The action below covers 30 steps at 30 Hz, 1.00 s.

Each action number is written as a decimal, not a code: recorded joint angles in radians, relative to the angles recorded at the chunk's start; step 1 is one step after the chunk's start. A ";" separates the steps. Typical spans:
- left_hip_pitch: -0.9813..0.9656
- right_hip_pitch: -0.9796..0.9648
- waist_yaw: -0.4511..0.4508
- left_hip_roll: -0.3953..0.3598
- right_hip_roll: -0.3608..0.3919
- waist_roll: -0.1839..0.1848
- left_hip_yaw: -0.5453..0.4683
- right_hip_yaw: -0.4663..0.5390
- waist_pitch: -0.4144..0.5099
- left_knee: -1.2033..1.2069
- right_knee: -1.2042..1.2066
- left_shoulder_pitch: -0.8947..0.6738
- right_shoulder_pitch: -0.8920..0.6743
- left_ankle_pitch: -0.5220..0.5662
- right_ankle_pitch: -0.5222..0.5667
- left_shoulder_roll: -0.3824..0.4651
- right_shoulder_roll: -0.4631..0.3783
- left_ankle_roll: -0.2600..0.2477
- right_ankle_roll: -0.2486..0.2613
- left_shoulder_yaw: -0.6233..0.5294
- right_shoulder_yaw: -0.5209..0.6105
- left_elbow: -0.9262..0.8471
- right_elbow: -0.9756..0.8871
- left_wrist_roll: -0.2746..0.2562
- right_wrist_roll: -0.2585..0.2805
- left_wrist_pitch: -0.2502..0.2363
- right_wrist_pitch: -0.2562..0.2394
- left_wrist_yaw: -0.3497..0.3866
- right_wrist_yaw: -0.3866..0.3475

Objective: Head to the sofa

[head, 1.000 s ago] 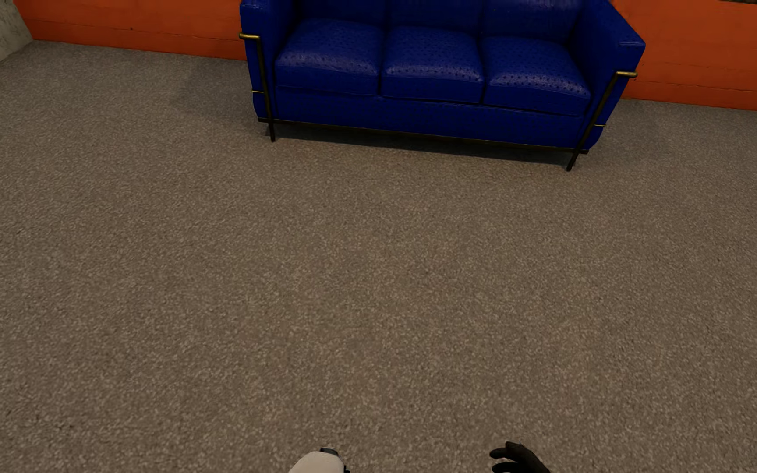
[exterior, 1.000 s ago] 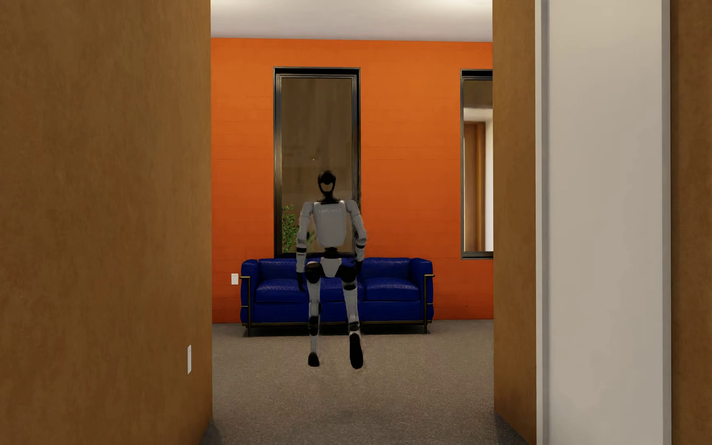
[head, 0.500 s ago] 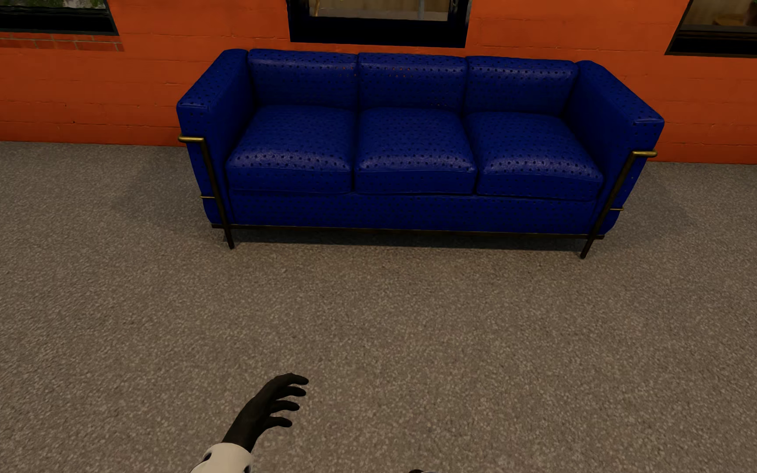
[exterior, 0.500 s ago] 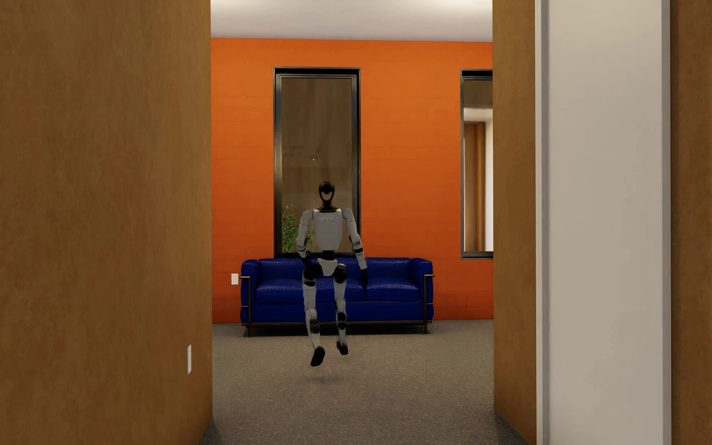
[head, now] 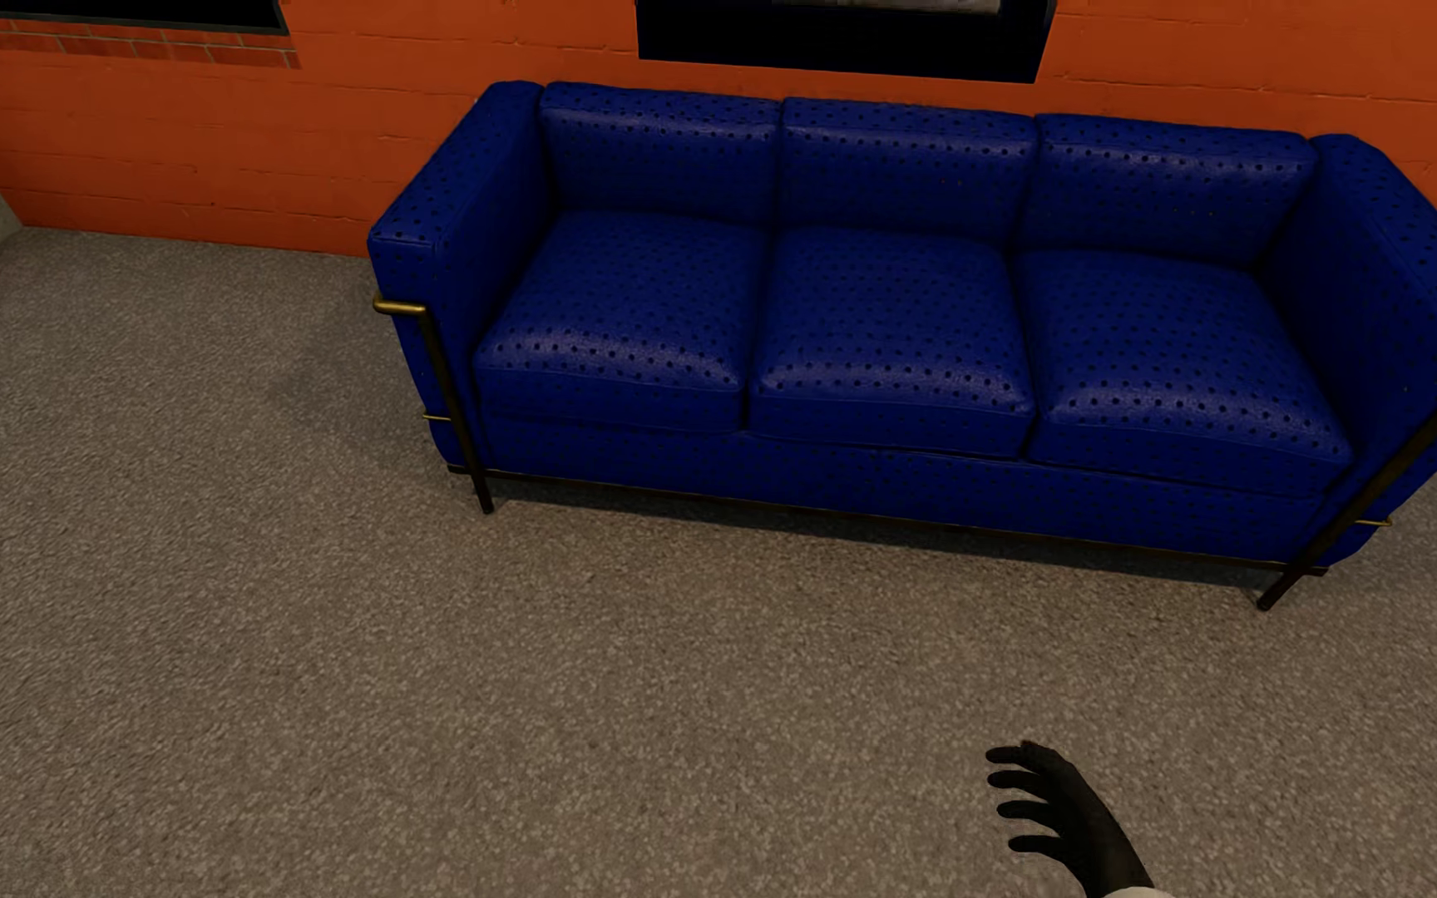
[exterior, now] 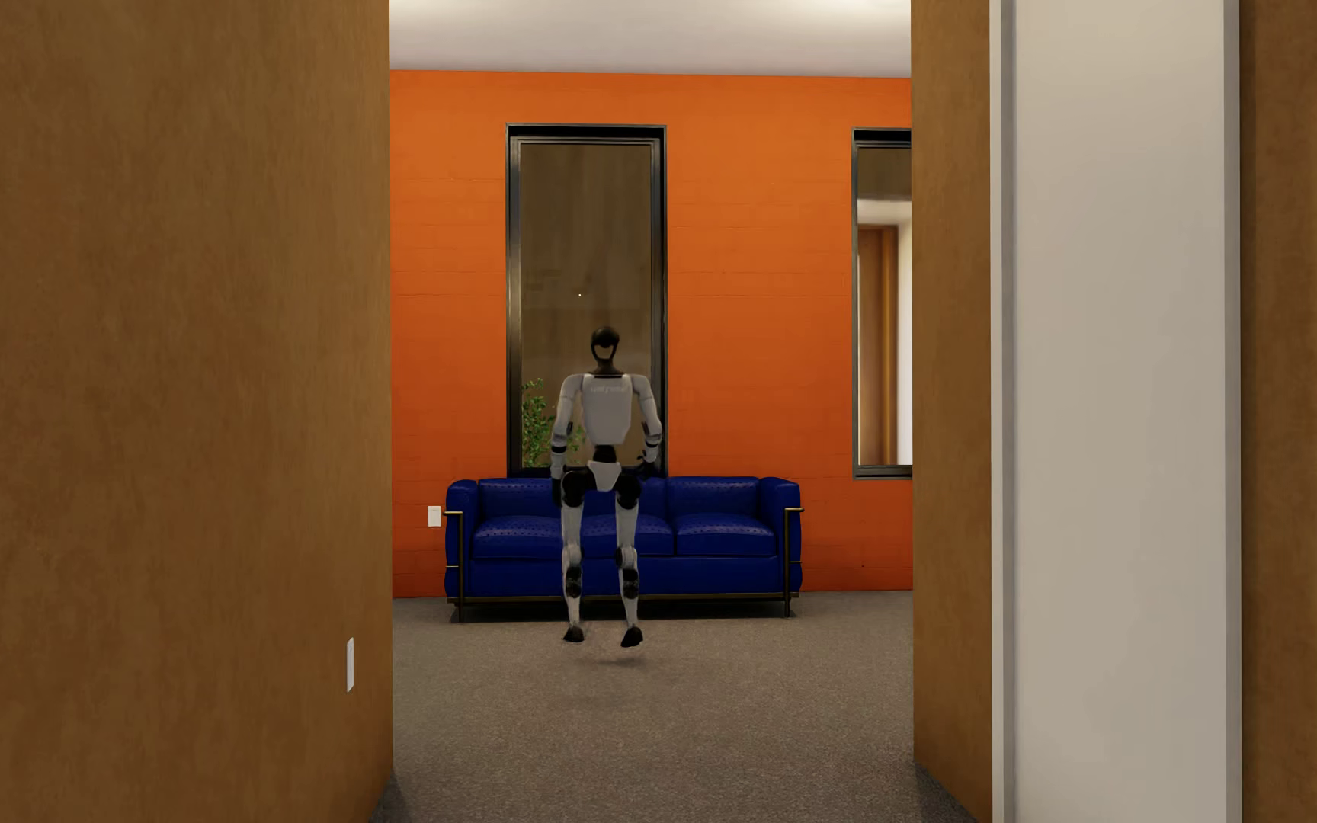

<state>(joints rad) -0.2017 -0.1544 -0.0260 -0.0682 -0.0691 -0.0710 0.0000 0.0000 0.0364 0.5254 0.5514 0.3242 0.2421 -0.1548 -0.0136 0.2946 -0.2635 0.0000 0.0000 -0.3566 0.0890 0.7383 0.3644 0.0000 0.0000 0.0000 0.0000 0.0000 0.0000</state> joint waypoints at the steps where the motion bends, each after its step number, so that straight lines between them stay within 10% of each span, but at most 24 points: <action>1: 0.018 0.019 0.017 -0.002 0.005 -0.001 0.000 0.000 -0.001 -0.053 -0.011 0.010 0.000 0.016 -0.005 -0.012 0.004 0.000 0.000 0.038 0.017 0.008 0.008 0.000 0.000 0.000 0.000 0.000 0.000; 14: 0.288 0.298 0.014 -0.008 0.014 -0.009 0.000 0.000 -0.018 -0.177 -0.292 -0.068 0.113 -0.111 -0.140 -0.014 0.007 0.000 0.000 -0.072 0.256 -0.099 0.481 0.000 0.000 0.000 0.000 0.000 0.000; 30: 0.308 0.336 0.008 0.004 0.019 -0.008 0.000 0.000 -0.018 -0.211 -0.321 -0.053 0.047 -0.106 -0.196 -0.010 0.023 0.000 0.000 -0.079 0.267 0.037 0.348 0.000 0.000 0.000 0.000 0.000 0.000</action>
<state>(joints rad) 0.1060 0.1815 -0.0180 -0.0641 -0.0496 -0.0788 0.0000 0.0000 0.0186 0.3147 0.2300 0.2708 0.2890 -0.2608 -0.2095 0.2844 -0.2403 0.0000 0.0000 -0.4354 0.3556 0.7755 0.7120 0.0000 0.0000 0.0000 0.0000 0.0000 0.0000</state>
